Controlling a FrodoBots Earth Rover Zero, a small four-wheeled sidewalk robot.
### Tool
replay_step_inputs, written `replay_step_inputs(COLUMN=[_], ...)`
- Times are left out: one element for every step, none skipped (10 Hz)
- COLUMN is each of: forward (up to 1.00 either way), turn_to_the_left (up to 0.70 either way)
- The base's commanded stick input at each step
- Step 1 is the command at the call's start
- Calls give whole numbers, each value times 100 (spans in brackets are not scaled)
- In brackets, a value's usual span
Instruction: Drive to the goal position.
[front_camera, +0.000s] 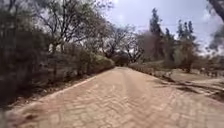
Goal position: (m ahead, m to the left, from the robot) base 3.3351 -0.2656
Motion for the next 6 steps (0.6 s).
replay_step_inputs(forward=[100, 100, 100, 100, 100, 100], turn_to_the_left=[0, 0, 0, 0, 0, 0])
